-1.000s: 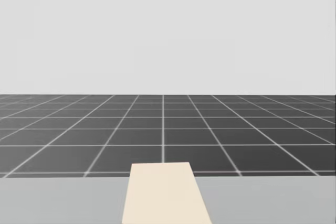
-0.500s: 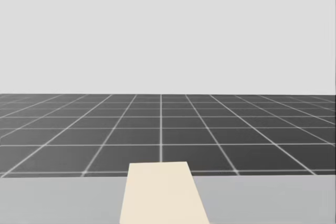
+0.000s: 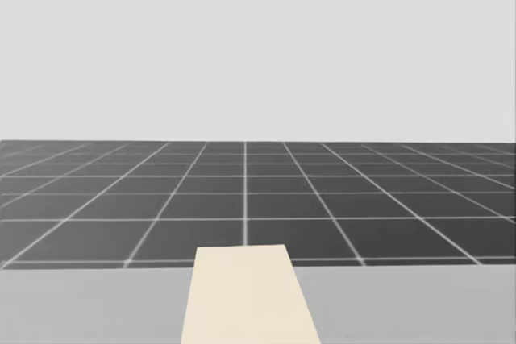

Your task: Retrieve the object from inside the box.

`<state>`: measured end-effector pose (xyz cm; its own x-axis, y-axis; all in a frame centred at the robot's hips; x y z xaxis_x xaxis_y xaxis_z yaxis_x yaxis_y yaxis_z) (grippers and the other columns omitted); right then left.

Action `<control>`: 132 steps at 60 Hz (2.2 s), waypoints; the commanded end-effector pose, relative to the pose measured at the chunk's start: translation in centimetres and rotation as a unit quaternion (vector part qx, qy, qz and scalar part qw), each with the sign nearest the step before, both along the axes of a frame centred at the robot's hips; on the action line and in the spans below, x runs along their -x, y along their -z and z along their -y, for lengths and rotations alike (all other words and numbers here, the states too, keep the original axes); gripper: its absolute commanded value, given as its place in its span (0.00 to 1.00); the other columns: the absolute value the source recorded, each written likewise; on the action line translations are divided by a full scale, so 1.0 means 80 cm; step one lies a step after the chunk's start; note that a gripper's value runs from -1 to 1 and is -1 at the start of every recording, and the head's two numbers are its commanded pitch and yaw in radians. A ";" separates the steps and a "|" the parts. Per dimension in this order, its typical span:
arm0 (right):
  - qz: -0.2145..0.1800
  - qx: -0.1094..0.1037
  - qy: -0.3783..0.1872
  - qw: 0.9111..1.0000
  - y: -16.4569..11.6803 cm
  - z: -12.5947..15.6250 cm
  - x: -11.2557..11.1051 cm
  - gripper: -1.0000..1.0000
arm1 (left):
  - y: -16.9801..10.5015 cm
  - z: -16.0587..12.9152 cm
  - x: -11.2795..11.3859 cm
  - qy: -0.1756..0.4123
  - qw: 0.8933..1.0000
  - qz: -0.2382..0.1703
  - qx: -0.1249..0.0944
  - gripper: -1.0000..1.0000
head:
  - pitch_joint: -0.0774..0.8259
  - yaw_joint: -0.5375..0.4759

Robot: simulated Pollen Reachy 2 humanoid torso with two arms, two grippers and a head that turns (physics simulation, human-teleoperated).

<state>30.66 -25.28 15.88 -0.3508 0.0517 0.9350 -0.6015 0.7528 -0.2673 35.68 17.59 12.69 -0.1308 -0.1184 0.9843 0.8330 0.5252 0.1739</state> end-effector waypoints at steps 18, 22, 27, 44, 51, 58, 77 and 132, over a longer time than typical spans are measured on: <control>0.016 -0.006 -0.014 1.000 -0.006 -0.003 0.008 0.00 | 0.022 0.047 -0.041 0.039 0.999 -0.011 -0.016 0.00 | 0.11 0.50; 0.018 -0.008 -0.015 1.000 -0.007 -0.003 0.008 0.00 | 0.023 0.052 -0.045 0.045 0.999 -0.010 -0.020 0.00 | 0.11 0.50; 0.020 -0.009 -0.015 1.000 -0.008 -0.003 0.009 0.00 | 0.025 0.057 -0.048 0.059 0.998 -0.010 -0.022 0.00 | 0.12 0.50; 0.027 -0.008 -0.018 0.999 -0.010 -0.003 0.011 0.00 | 0.032 0.074 -0.067 0.124 0.992 -0.024 -0.024 0.00 | 0.13 0.47; 0.030 -0.009 -0.021 0.999 -0.011 -0.003 0.012 0.00 | 0.038 0.081 -0.067 0.158 0.987 -0.033 -0.029 0.00 | 0.14 0.47; 0.032 -0.009 -0.023 0.999 -0.011 -0.003 0.013 0.00 | 0.039 0.086 -0.071 0.186 0.981 -0.032 -0.039 0.00 | 0.15 0.46; 0.036 -0.007 -0.025 0.999 -0.011 -0.004 0.014 0.00 | 0.051 0.093 -0.080 0.223 0.972 -0.058 -0.046 0.26 | 0.16 0.45; 0.039 -0.011 -0.021 0.999 -0.014 -0.001 0.013 0.00 | -0.008 -0.042 -0.045 0.132 0.989 -0.032 -0.050 1.00 | 0.16 0.47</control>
<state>29.55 -25.12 16.97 -0.4238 0.0167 0.9056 -0.6105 0.7333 -0.2993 39.90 18.05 12.32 -0.0963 -0.1882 0.9774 0.9611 0.2378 0.1405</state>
